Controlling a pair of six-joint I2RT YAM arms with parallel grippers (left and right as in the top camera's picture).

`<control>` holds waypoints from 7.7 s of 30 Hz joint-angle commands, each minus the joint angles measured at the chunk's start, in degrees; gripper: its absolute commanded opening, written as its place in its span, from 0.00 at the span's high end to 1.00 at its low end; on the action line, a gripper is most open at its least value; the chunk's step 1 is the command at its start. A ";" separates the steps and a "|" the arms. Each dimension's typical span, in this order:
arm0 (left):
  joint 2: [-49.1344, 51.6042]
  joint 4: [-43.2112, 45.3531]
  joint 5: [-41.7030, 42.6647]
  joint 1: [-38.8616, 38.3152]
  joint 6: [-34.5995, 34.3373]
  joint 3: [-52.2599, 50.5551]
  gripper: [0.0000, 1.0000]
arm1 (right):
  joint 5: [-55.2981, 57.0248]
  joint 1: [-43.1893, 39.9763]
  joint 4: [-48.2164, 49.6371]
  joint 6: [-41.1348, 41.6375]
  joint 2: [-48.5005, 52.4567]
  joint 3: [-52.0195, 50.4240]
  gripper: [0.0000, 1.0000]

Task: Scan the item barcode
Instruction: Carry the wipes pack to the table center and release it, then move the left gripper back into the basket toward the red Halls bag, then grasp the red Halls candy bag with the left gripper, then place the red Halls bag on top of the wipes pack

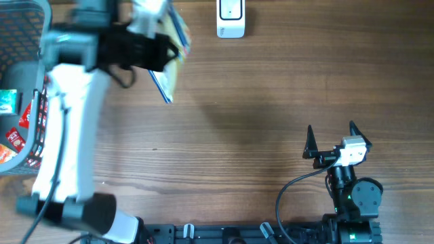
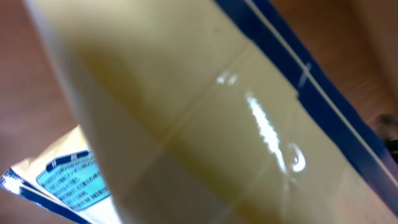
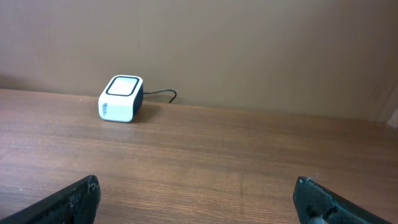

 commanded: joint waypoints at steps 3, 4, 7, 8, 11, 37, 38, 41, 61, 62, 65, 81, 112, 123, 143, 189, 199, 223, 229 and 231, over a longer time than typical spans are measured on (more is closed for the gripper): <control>8.39 9.03 -6.51 -6.64 -4.07 -10.32 0.96 | 0.96 -0.37 0.11 0.90 -0.15 -0.04 0.00; 9.29 9.99 -6.78 -7.34 -4.07 -10.93 0.96 | 0.96 -0.37 0.11 0.90 -0.15 -0.04 0.00; 13.16 12.20 -9.51 -9.79 -4.11 -11.41 0.96 | 0.96 -0.37 0.11 0.87 -0.15 -0.04 0.00; 14.27 12.63 -10.60 -10.51 -4.46 -11.41 0.96 | 0.96 -0.35 0.11 0.87 -0.15 -0.04 0.00; 17.88 13.40 -13.16 -12.98 -5.33 -11.41 0.96 | 0.96 -0.37 0.11 0.90 -0.15 -0.04 0.00; -4.74 -0.59 -14.21 -2.67 -9.18 0.24 0.00 | 0.96 -0.37 0.11 0.87 -0.15 -0.04 0.00; -4.94 -1.01 -15.28 -2.38 -9.20 0.24 0.00 | 0.96 -0.37 0.11 0.90 -0.15 -0.04 0.00; -5.64 -1.53 -23.21 -0.74 -12.59 0.24 0.00 | 0.96 -0.37 0.11 0.87 -0.15 -0.04 0.00; -12.68 0.04 -38.77 37.24 -36.41 1.95 0.00 | 0.96 -0.37 0.11 0.90 -0.15 -0.04 0.00; -12.20 0.04 -38.75 38.69 -36.44 1.95 0.00 | 0.96 -0.37 0.11 0.90 -0.15 -0.04 0.00; -10.38 0.11 -38.75 41.92 -36.44 1.95 0.00 | 0.96 -0.37 0.11 0.90 -0.15 -0.04 0.00; 8.92 4.92 -36.74 46.47 -25.42 1.95 0.00 | 0.96 -0.37 0.11 0.90 -0.15 -0.04 0.00; 32.72 8.70 -24.09 46.58 -1.79 1.88 0.00 | 0.96 -0.37 0.11 0.90 -0.15 -0.04 0.00; 36.79 9.99 -21.64 46.58 -1.77 1.84 0.00 | 0.96 -0.37 0.11 0.90 -0.15 -0.04 0.00; 35.23 9.22 -21.62 46.60 -1.88 2.27 0.96 | 0.96 -0.37 0.11 0.90 -0.15 -0.04 0.00; 3.15 4.50 -0.59 9.07 -22.86 -5.05 0.96 | 0.96 -0.37 0.11 0.90 -0.15 -0.04 0.00; 13.90 11.10 -8.28 -4.55 -23.34 -14.71 0.96 | 0.96 -0.35 0.11 0.87 -0.15 -0.04 0.00; 5.25 4.11 -13.09 6.21 -23.34 -2.99 0.00 | 0.96 -0.37 0.11 0.90 -0.15 -0.04 0.01; -7.06 7.87 -13.68 14.16 -23.54 -2.86 0.00 | 0.96 -0.37 0.11 0.85 -0.15 -0.04 0.00; -10.14 8.46 -16.06 17.27 -25.97 -2.86 0.00 | 0.96 -0.37 0.11 0.87 -0.15 -0.04 0.01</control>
